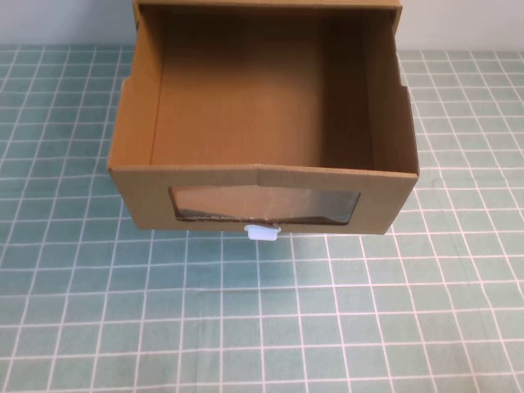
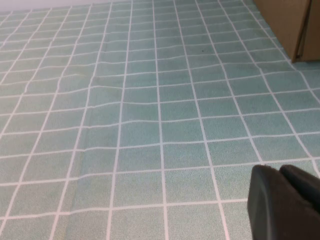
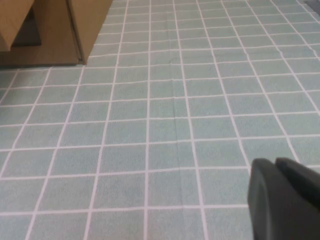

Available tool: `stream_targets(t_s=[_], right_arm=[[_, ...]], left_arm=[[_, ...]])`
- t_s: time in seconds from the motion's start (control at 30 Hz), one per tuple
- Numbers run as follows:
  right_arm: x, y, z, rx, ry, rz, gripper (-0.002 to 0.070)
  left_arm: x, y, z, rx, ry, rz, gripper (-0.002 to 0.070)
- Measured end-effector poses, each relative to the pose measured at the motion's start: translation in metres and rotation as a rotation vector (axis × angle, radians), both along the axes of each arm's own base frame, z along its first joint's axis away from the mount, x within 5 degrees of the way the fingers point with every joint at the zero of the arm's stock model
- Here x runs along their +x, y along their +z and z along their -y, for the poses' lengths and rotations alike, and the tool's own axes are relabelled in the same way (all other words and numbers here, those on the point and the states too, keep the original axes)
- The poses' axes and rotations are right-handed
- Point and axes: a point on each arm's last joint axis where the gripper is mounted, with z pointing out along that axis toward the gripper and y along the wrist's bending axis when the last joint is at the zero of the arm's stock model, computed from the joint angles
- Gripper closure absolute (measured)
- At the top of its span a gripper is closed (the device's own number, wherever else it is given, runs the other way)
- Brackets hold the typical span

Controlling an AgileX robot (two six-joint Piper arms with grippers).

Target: Close the shoe box

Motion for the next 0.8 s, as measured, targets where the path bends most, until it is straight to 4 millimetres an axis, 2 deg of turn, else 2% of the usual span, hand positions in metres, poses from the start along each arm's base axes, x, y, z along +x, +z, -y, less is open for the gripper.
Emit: stream_targets(t_s=[0.53, 0.8], right_arm=[[0.0, 0.0, 0.0, 0.0, 0.0, 0.0, 0.0689], [0.0, 0.0, 0.0, 0.0, 0.0, 0.0, 0.0689]], left_arm=[[0.0, 0.0, 0.0, 0.0, 0.0, 0.0, 0.068], [0.0001, 0.0004, -0.002, 0.138, -0.017, 0.004, 0.068]])
